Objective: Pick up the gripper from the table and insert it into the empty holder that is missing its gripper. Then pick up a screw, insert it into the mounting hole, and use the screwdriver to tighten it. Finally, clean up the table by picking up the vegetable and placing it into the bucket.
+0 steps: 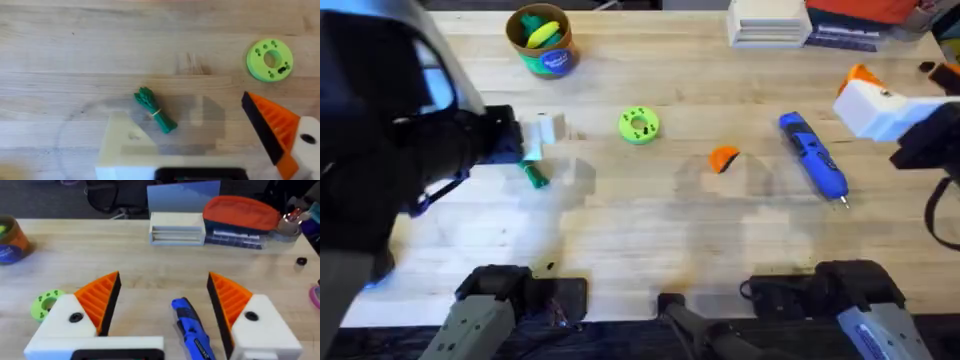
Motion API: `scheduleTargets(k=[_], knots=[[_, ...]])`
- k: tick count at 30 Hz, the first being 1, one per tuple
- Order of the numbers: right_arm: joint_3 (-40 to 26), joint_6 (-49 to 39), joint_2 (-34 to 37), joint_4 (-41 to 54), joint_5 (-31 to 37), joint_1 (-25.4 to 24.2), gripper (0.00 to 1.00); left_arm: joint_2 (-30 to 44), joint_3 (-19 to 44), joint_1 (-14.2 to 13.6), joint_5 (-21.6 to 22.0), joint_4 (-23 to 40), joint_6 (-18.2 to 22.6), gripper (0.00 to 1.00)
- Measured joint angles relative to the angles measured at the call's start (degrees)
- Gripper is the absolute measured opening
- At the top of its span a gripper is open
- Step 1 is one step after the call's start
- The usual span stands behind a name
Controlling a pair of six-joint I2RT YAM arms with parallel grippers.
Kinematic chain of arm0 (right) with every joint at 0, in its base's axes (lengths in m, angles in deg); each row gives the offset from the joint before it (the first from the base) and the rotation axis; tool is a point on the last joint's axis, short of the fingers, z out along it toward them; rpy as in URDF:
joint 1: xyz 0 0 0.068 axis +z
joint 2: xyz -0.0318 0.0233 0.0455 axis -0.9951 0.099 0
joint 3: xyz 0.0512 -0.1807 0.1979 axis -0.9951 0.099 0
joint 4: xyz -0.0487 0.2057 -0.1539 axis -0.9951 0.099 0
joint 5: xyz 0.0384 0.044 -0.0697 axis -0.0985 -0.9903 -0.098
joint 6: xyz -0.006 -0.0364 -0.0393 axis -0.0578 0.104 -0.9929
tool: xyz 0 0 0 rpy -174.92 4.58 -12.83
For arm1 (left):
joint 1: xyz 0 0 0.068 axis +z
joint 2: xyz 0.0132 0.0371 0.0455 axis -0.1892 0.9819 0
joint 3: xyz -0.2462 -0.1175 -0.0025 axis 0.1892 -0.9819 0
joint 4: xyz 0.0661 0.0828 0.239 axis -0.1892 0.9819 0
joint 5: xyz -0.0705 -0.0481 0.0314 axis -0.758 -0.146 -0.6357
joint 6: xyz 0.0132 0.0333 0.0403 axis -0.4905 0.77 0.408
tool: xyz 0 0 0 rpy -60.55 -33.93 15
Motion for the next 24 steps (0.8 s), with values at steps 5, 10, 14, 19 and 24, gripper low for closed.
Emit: scheduleTargets(k=[5, 10, 14, 19, 24], knots=[[-0.75, 0.0, 0.36, -1.43, 0.0, 0.0, 0.994, 8.36, 0.0, 0.0, -4.47, -0.04, -0.66, 0.985], [-0.75, 0.0, 0.36, -1.4, 0.02, 0.0, 0.994, 11.54, 0.0, 0.0, -6.85, -0.36, -1.06, 0.538], [-0.75, 0.0, 0.36, -1.32, 0.02, 0.0, 0.993, 11.37, 0.0, 0.0, -7.87, -1.02, -0.86, 0.341], [-0.75, 0.0, 0.36, -1.27, 0.02, 0.0, 0.994, 11.14, 0.0, -1.17, -11.21, -7.42, -0.22, 0.973], [-0.75, 0.0, 0.36, -1.23, 0.02, 0.0, 0.994, 10.93, 0.0, -4.5, -19.96, -20.15, -0.37, 0.985]])
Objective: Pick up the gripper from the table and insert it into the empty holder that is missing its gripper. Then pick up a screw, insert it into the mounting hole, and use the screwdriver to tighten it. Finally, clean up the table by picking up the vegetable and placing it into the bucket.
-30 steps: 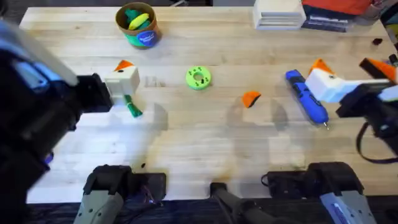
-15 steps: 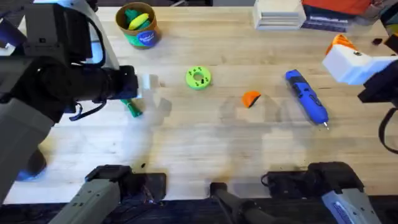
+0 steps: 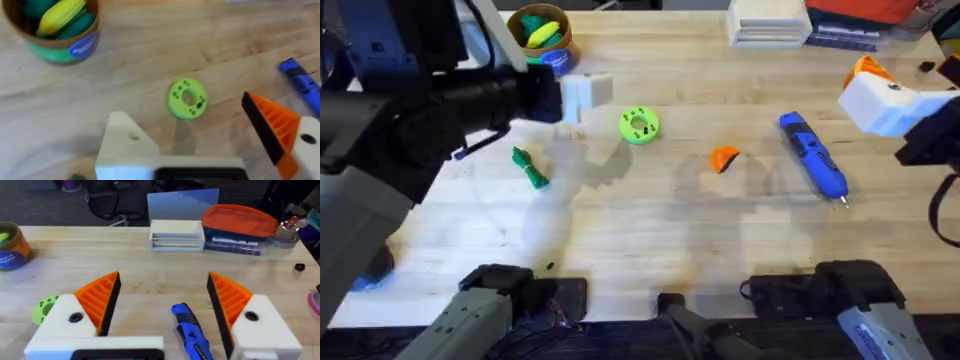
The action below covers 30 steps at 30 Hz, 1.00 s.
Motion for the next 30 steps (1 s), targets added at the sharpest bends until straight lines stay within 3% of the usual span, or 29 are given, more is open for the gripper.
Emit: scheduleTargets(k=[4, 10, 14, 18, 25, 30], knots=[[0.0, 0.0, 0.0, 0.02, 0.0, 0.0, 0.994, -0.2, 0.0, -1.44, -4.57, -4.31, -2.21, 0.985], [0.0, 0.0, 0.0, 0.02, 0.0, 0.0, 0.994, -0.26, 0.0, -1.54, -6.11, -3.93, -4.93, 0.985], [0.0, 0.0, 0.0, 0.02, -0.02, 0.0, 0.993, -0.24, -0.02, -2.56, -6.79, -6.07, -1.08, 0.985], [0.0, 0.0, 0.0, 0.04, 0.0, 0.0, 0.992, -1.8, -1.46, -6.47, -6.75, -11.4, 2.95, 0.985], [0.0, 0.0, 0.0, 0.04, 0.0, 0.0, 0.993, -16.63, -16.3, -13.18, -4.03, -23.78, 5.44, 0.985], [0.0, 0.0, 0.0, 0.04, -0.02, 0.0, 0.994, -29.74, -27.35, -16.01, -3.3, -28.78, 5.8, 0.985]])
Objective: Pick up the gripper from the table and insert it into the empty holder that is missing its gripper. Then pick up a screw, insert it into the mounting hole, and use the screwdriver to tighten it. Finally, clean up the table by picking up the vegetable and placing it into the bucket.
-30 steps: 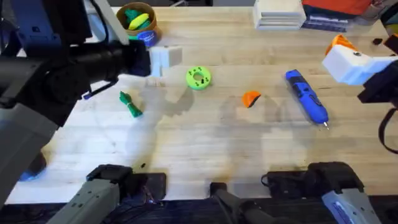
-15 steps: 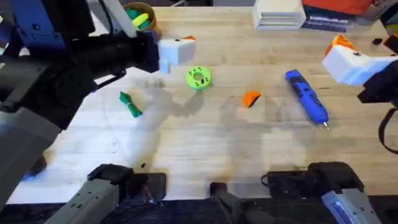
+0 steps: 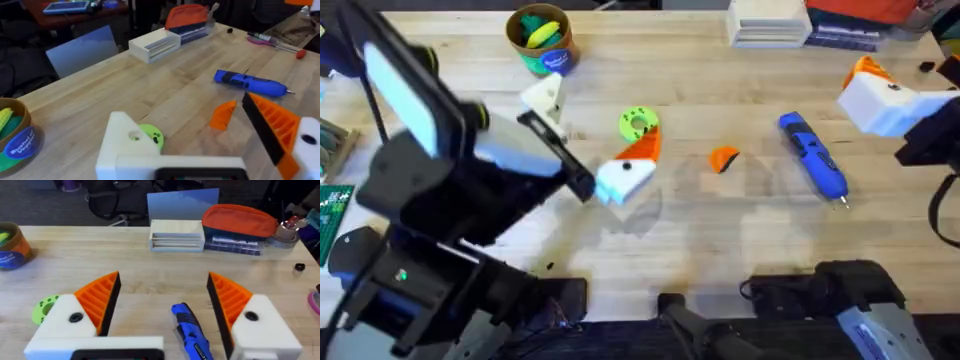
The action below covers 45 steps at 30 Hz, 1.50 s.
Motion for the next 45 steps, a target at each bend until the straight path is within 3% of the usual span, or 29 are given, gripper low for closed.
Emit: scheduleTargets(k=[9, 17, 26, 45], knots=[[0.0, 0.0, 0.0, 0.0, 0.02, 0.0, 0.994, -13.05, -11.5, -3.65, 0.83, -0.81, -1.12, 0.985], [0.0, 0.0, 0.0, 0.0, 0.02, 0.0, 0.993, -25.39, -18.94, -4.11, 0.7, 1.54, -2.73, 0.985], [0.0, 0.01, 0.0, 0.01, 0.02, 0.0, 0.994, -25.64, -18.92, -6.87, 0.37, 3.31, -3.12, 0.985], [0.0, 0.02, 0.0, 0.02, 0.02, 0.0, 0.994, -25.65, -18.92, -6.91, 0.42, 3.25, -3.27, 0.986]])
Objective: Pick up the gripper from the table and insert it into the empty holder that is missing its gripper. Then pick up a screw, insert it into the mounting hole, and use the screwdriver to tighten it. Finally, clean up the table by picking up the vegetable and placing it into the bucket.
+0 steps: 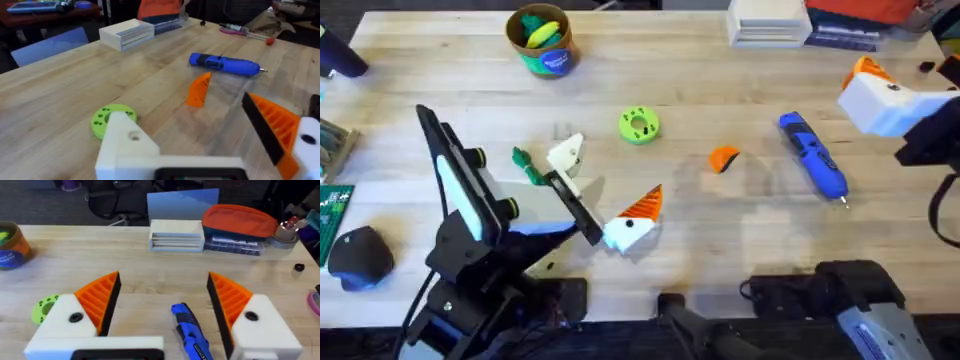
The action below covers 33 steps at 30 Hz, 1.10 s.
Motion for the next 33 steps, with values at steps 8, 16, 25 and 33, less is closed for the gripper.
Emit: scheduleTargets(k=[8, 16, 25, 33], knots=[[0.0, 1.31, 0.0, 1.32, -0.74, 0.0, 0.993, 0.0, 0.01, 0.0, 0.48, 0.02, 0.0, 0.985], [-1.07, 3.19, 6.56, 4.4, -8.56, 0.11, 0.994, 0.0, 0.0, 0.0, -0.43, 0.02, -1.43, 0.985], [-14.86, -5.15, 25.22, 21.77, -11.19, 10.34, 0.994, 0.0, 0.0, 0.0, -3.02, 0.0, -1.99, 0.985], [-17.86, -7.81, 37.89, 28.61, -11.19, 17.46, 0.995, 0.0, 0.0, 0.0, -3.28, 0.0, -1.99, 0.985]])
